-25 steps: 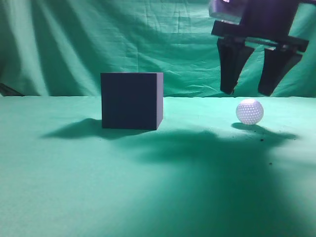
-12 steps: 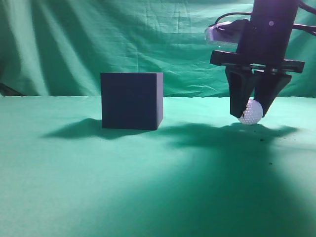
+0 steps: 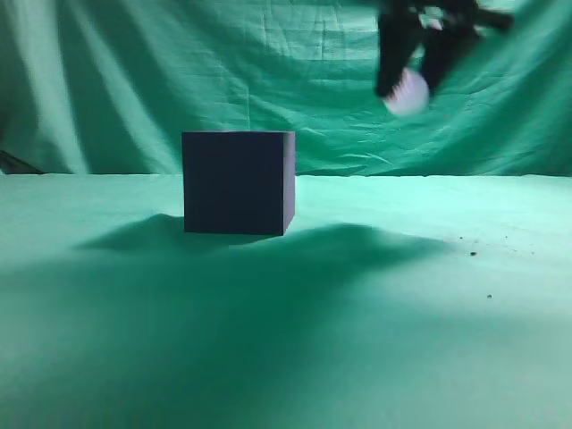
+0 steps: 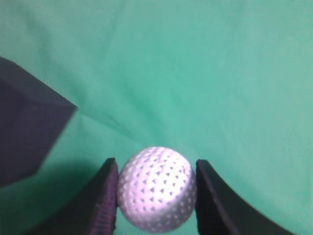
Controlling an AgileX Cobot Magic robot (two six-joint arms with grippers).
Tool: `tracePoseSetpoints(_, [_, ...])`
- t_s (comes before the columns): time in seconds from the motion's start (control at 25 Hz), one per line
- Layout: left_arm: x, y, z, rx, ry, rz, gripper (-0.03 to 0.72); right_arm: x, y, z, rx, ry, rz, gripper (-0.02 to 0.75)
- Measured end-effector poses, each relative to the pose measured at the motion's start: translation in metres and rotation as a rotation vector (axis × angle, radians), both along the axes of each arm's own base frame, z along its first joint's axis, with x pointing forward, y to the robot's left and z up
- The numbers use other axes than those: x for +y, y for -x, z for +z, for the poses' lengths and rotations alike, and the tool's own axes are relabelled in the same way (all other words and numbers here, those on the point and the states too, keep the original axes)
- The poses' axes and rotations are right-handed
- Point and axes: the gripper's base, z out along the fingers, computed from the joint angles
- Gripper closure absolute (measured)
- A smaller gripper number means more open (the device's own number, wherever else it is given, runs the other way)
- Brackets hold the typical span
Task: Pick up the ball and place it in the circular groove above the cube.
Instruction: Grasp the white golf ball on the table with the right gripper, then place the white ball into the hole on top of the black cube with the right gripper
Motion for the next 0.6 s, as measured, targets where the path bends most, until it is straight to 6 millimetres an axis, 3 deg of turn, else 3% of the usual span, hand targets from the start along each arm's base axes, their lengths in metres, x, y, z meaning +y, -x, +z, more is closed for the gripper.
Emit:
tracePoseSetpoints(0.04, [0.000,0.000,0.000,0.000,0.000,0.000,0.688,0.000,0.000,0.000,0.000,0.000,0.000,0.426])
tracePoseSetpoints(0.2, [0.000,0.000,0.000,0.000,0.000,0.000,0.688,0.039,0.016,0.044,-0.118,-0.058,0.106,0.426])
tracePoseSetpoints(0.28, [0.000,0.000,0.000,0.000,0.000,0.000,0.688,0.061,0.027,0.048,-0.137,-0.075,0.167,0.426])
tracePoseSetpoints(0.44, [0.000,0.000,0.000,0.000,0.000,0.000,0.688,0.102,0.044,0.036,-0.139,-0.091,0.264,0.426])
tracePoseSetpoints(0.6, [0.000,0.000,0.000,0.000,0.000,0.000,0.688,0.127,0.045,0.007,-0.102,-0.074,0.307,0.426])
